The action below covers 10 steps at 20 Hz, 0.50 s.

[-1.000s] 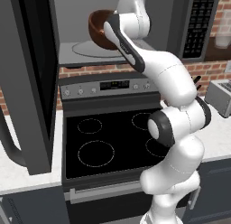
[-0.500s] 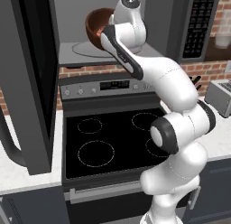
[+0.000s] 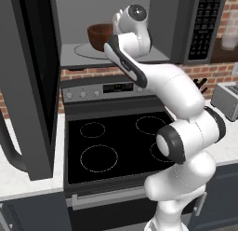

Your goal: Open the microwave, place the bowl with waffle inside the microwave, then close the microwave door and turn it on.

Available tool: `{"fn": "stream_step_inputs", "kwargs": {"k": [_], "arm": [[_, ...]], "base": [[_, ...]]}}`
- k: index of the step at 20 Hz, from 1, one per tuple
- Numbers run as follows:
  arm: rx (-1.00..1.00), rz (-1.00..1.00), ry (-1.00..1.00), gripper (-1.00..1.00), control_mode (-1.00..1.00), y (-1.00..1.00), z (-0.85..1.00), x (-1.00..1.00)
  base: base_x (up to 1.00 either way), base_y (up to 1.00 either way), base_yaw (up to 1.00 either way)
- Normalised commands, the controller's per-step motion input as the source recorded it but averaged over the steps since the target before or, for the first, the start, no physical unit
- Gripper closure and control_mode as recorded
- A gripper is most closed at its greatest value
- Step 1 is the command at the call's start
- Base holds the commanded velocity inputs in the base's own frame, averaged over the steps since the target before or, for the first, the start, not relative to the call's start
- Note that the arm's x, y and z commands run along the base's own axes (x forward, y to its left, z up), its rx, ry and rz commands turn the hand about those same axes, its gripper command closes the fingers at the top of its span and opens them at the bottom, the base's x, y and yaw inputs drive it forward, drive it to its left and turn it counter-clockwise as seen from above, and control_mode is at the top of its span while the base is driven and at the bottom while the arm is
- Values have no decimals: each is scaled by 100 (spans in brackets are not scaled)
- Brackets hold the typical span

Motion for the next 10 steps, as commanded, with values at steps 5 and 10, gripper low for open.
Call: {"fn": "stream_step_inputs", "kwargs": {"k": [5,10], "arm": [[16,6,-37,-100,-100,0,7,21],[13,9,-50,-100,-100,0,31,-52]], "base": [[0,0,0],[0,0,0]]}}
